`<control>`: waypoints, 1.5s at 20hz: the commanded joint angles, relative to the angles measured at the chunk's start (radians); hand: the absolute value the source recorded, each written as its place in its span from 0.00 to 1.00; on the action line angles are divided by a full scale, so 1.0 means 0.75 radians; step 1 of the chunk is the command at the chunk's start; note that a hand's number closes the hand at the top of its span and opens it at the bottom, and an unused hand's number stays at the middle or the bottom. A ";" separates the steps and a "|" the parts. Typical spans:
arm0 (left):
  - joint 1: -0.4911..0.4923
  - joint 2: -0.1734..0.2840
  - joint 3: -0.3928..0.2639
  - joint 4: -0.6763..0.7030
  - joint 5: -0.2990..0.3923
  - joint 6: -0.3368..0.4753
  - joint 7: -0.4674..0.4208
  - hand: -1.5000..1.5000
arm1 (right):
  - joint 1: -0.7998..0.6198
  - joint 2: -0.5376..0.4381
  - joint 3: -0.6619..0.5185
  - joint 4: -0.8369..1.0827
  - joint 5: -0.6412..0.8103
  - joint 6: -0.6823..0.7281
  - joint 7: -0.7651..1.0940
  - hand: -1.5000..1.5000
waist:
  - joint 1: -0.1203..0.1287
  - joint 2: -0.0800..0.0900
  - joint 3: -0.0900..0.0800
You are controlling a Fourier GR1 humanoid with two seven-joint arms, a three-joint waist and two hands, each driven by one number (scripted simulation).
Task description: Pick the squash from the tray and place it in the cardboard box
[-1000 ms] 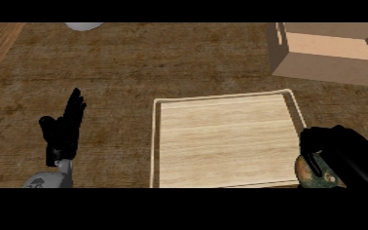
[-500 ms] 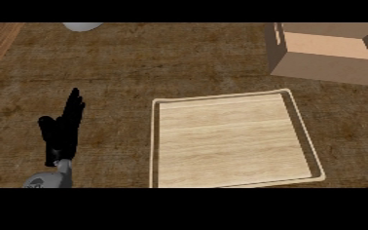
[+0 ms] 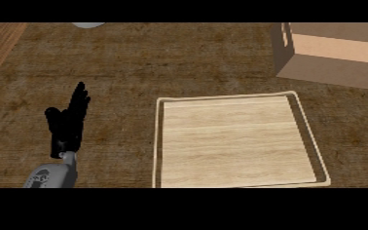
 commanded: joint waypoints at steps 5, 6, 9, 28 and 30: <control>-0.013 -0.020 -0.014 -0.011 -0.030 -0.016 0.013 0.50 | -0.386 -0.009 0.165 0.578 0.147 -0.106 -0.176 1.00 | 0.031 0.007 0.001; -0.041 -0.007 0.049 0.098 0.021 -0.076 -0.075 0.50 | -0.429 -0.023 0.182 0.612 0.153 -0.077 -0.166 1.00 | 0.019 0.006 0.000; -0.022 -0.060 -0.012 0.040 -0.031 -0.020 -0.044 0.50 | -0.587 0.015 0.249 0.865 0.188 -0.108 -0.249 1.00 | 0.038 0.010 0.001; -0.061 -0.063 -0.005 0.030 -0.049 -0.037 -0.035 0.50 | -1.060 0.198 0.302 1.998 0.464 -0.378 -0.663 0.00 | 0.077 0.035 0.006; -0.085 -0.042 -0.001 0.023 -0.049 -0.049 0.017 0.50 | -1.144 0.227 0.287 2.046 0.456 -0.364 -0.653 0.00 | 0.077 0.031 0.006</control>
